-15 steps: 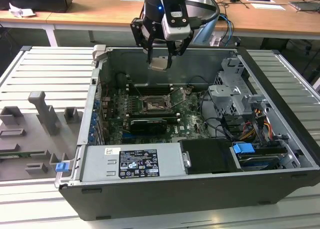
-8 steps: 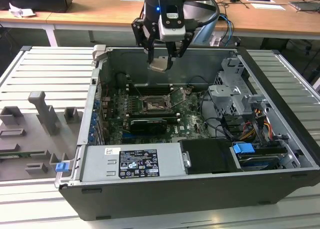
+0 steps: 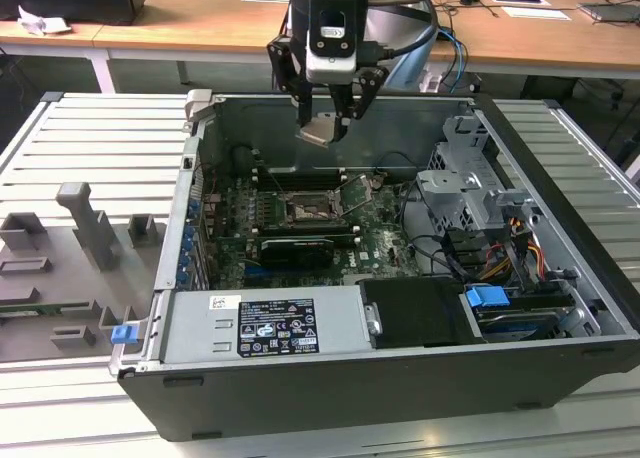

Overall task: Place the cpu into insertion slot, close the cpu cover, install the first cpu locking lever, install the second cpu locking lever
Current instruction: 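Place the cpu into insertion slot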

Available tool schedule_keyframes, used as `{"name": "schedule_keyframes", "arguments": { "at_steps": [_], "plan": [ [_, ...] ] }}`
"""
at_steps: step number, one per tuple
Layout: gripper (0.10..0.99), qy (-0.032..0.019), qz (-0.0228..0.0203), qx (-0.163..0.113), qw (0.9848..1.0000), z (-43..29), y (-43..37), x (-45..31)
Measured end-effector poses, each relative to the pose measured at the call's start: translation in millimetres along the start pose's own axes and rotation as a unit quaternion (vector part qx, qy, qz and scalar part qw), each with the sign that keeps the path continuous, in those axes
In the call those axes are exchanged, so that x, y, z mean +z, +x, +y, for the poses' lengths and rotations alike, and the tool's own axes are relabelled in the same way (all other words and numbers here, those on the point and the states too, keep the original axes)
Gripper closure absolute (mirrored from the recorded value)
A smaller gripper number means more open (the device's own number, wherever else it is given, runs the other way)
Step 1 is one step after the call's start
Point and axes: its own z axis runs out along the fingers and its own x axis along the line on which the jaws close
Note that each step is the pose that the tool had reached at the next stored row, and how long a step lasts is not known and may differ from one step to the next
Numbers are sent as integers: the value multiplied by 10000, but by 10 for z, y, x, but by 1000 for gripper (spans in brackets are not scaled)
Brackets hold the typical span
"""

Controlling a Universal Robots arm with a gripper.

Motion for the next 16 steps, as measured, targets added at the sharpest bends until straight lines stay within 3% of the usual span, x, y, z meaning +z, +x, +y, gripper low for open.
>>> {"name": "schedule_keyframes", "arguments": {
  "at_steps": [5, 9, 16],
  "plan": [
    [557, -5, -29, 337, 9994, -1, 0, 7],
    [557, -9, -52, 606, 9981, -1, 0, 16],
    [557, -10, -57, 665, 9978, -5, -1, 56]
  ]
}}
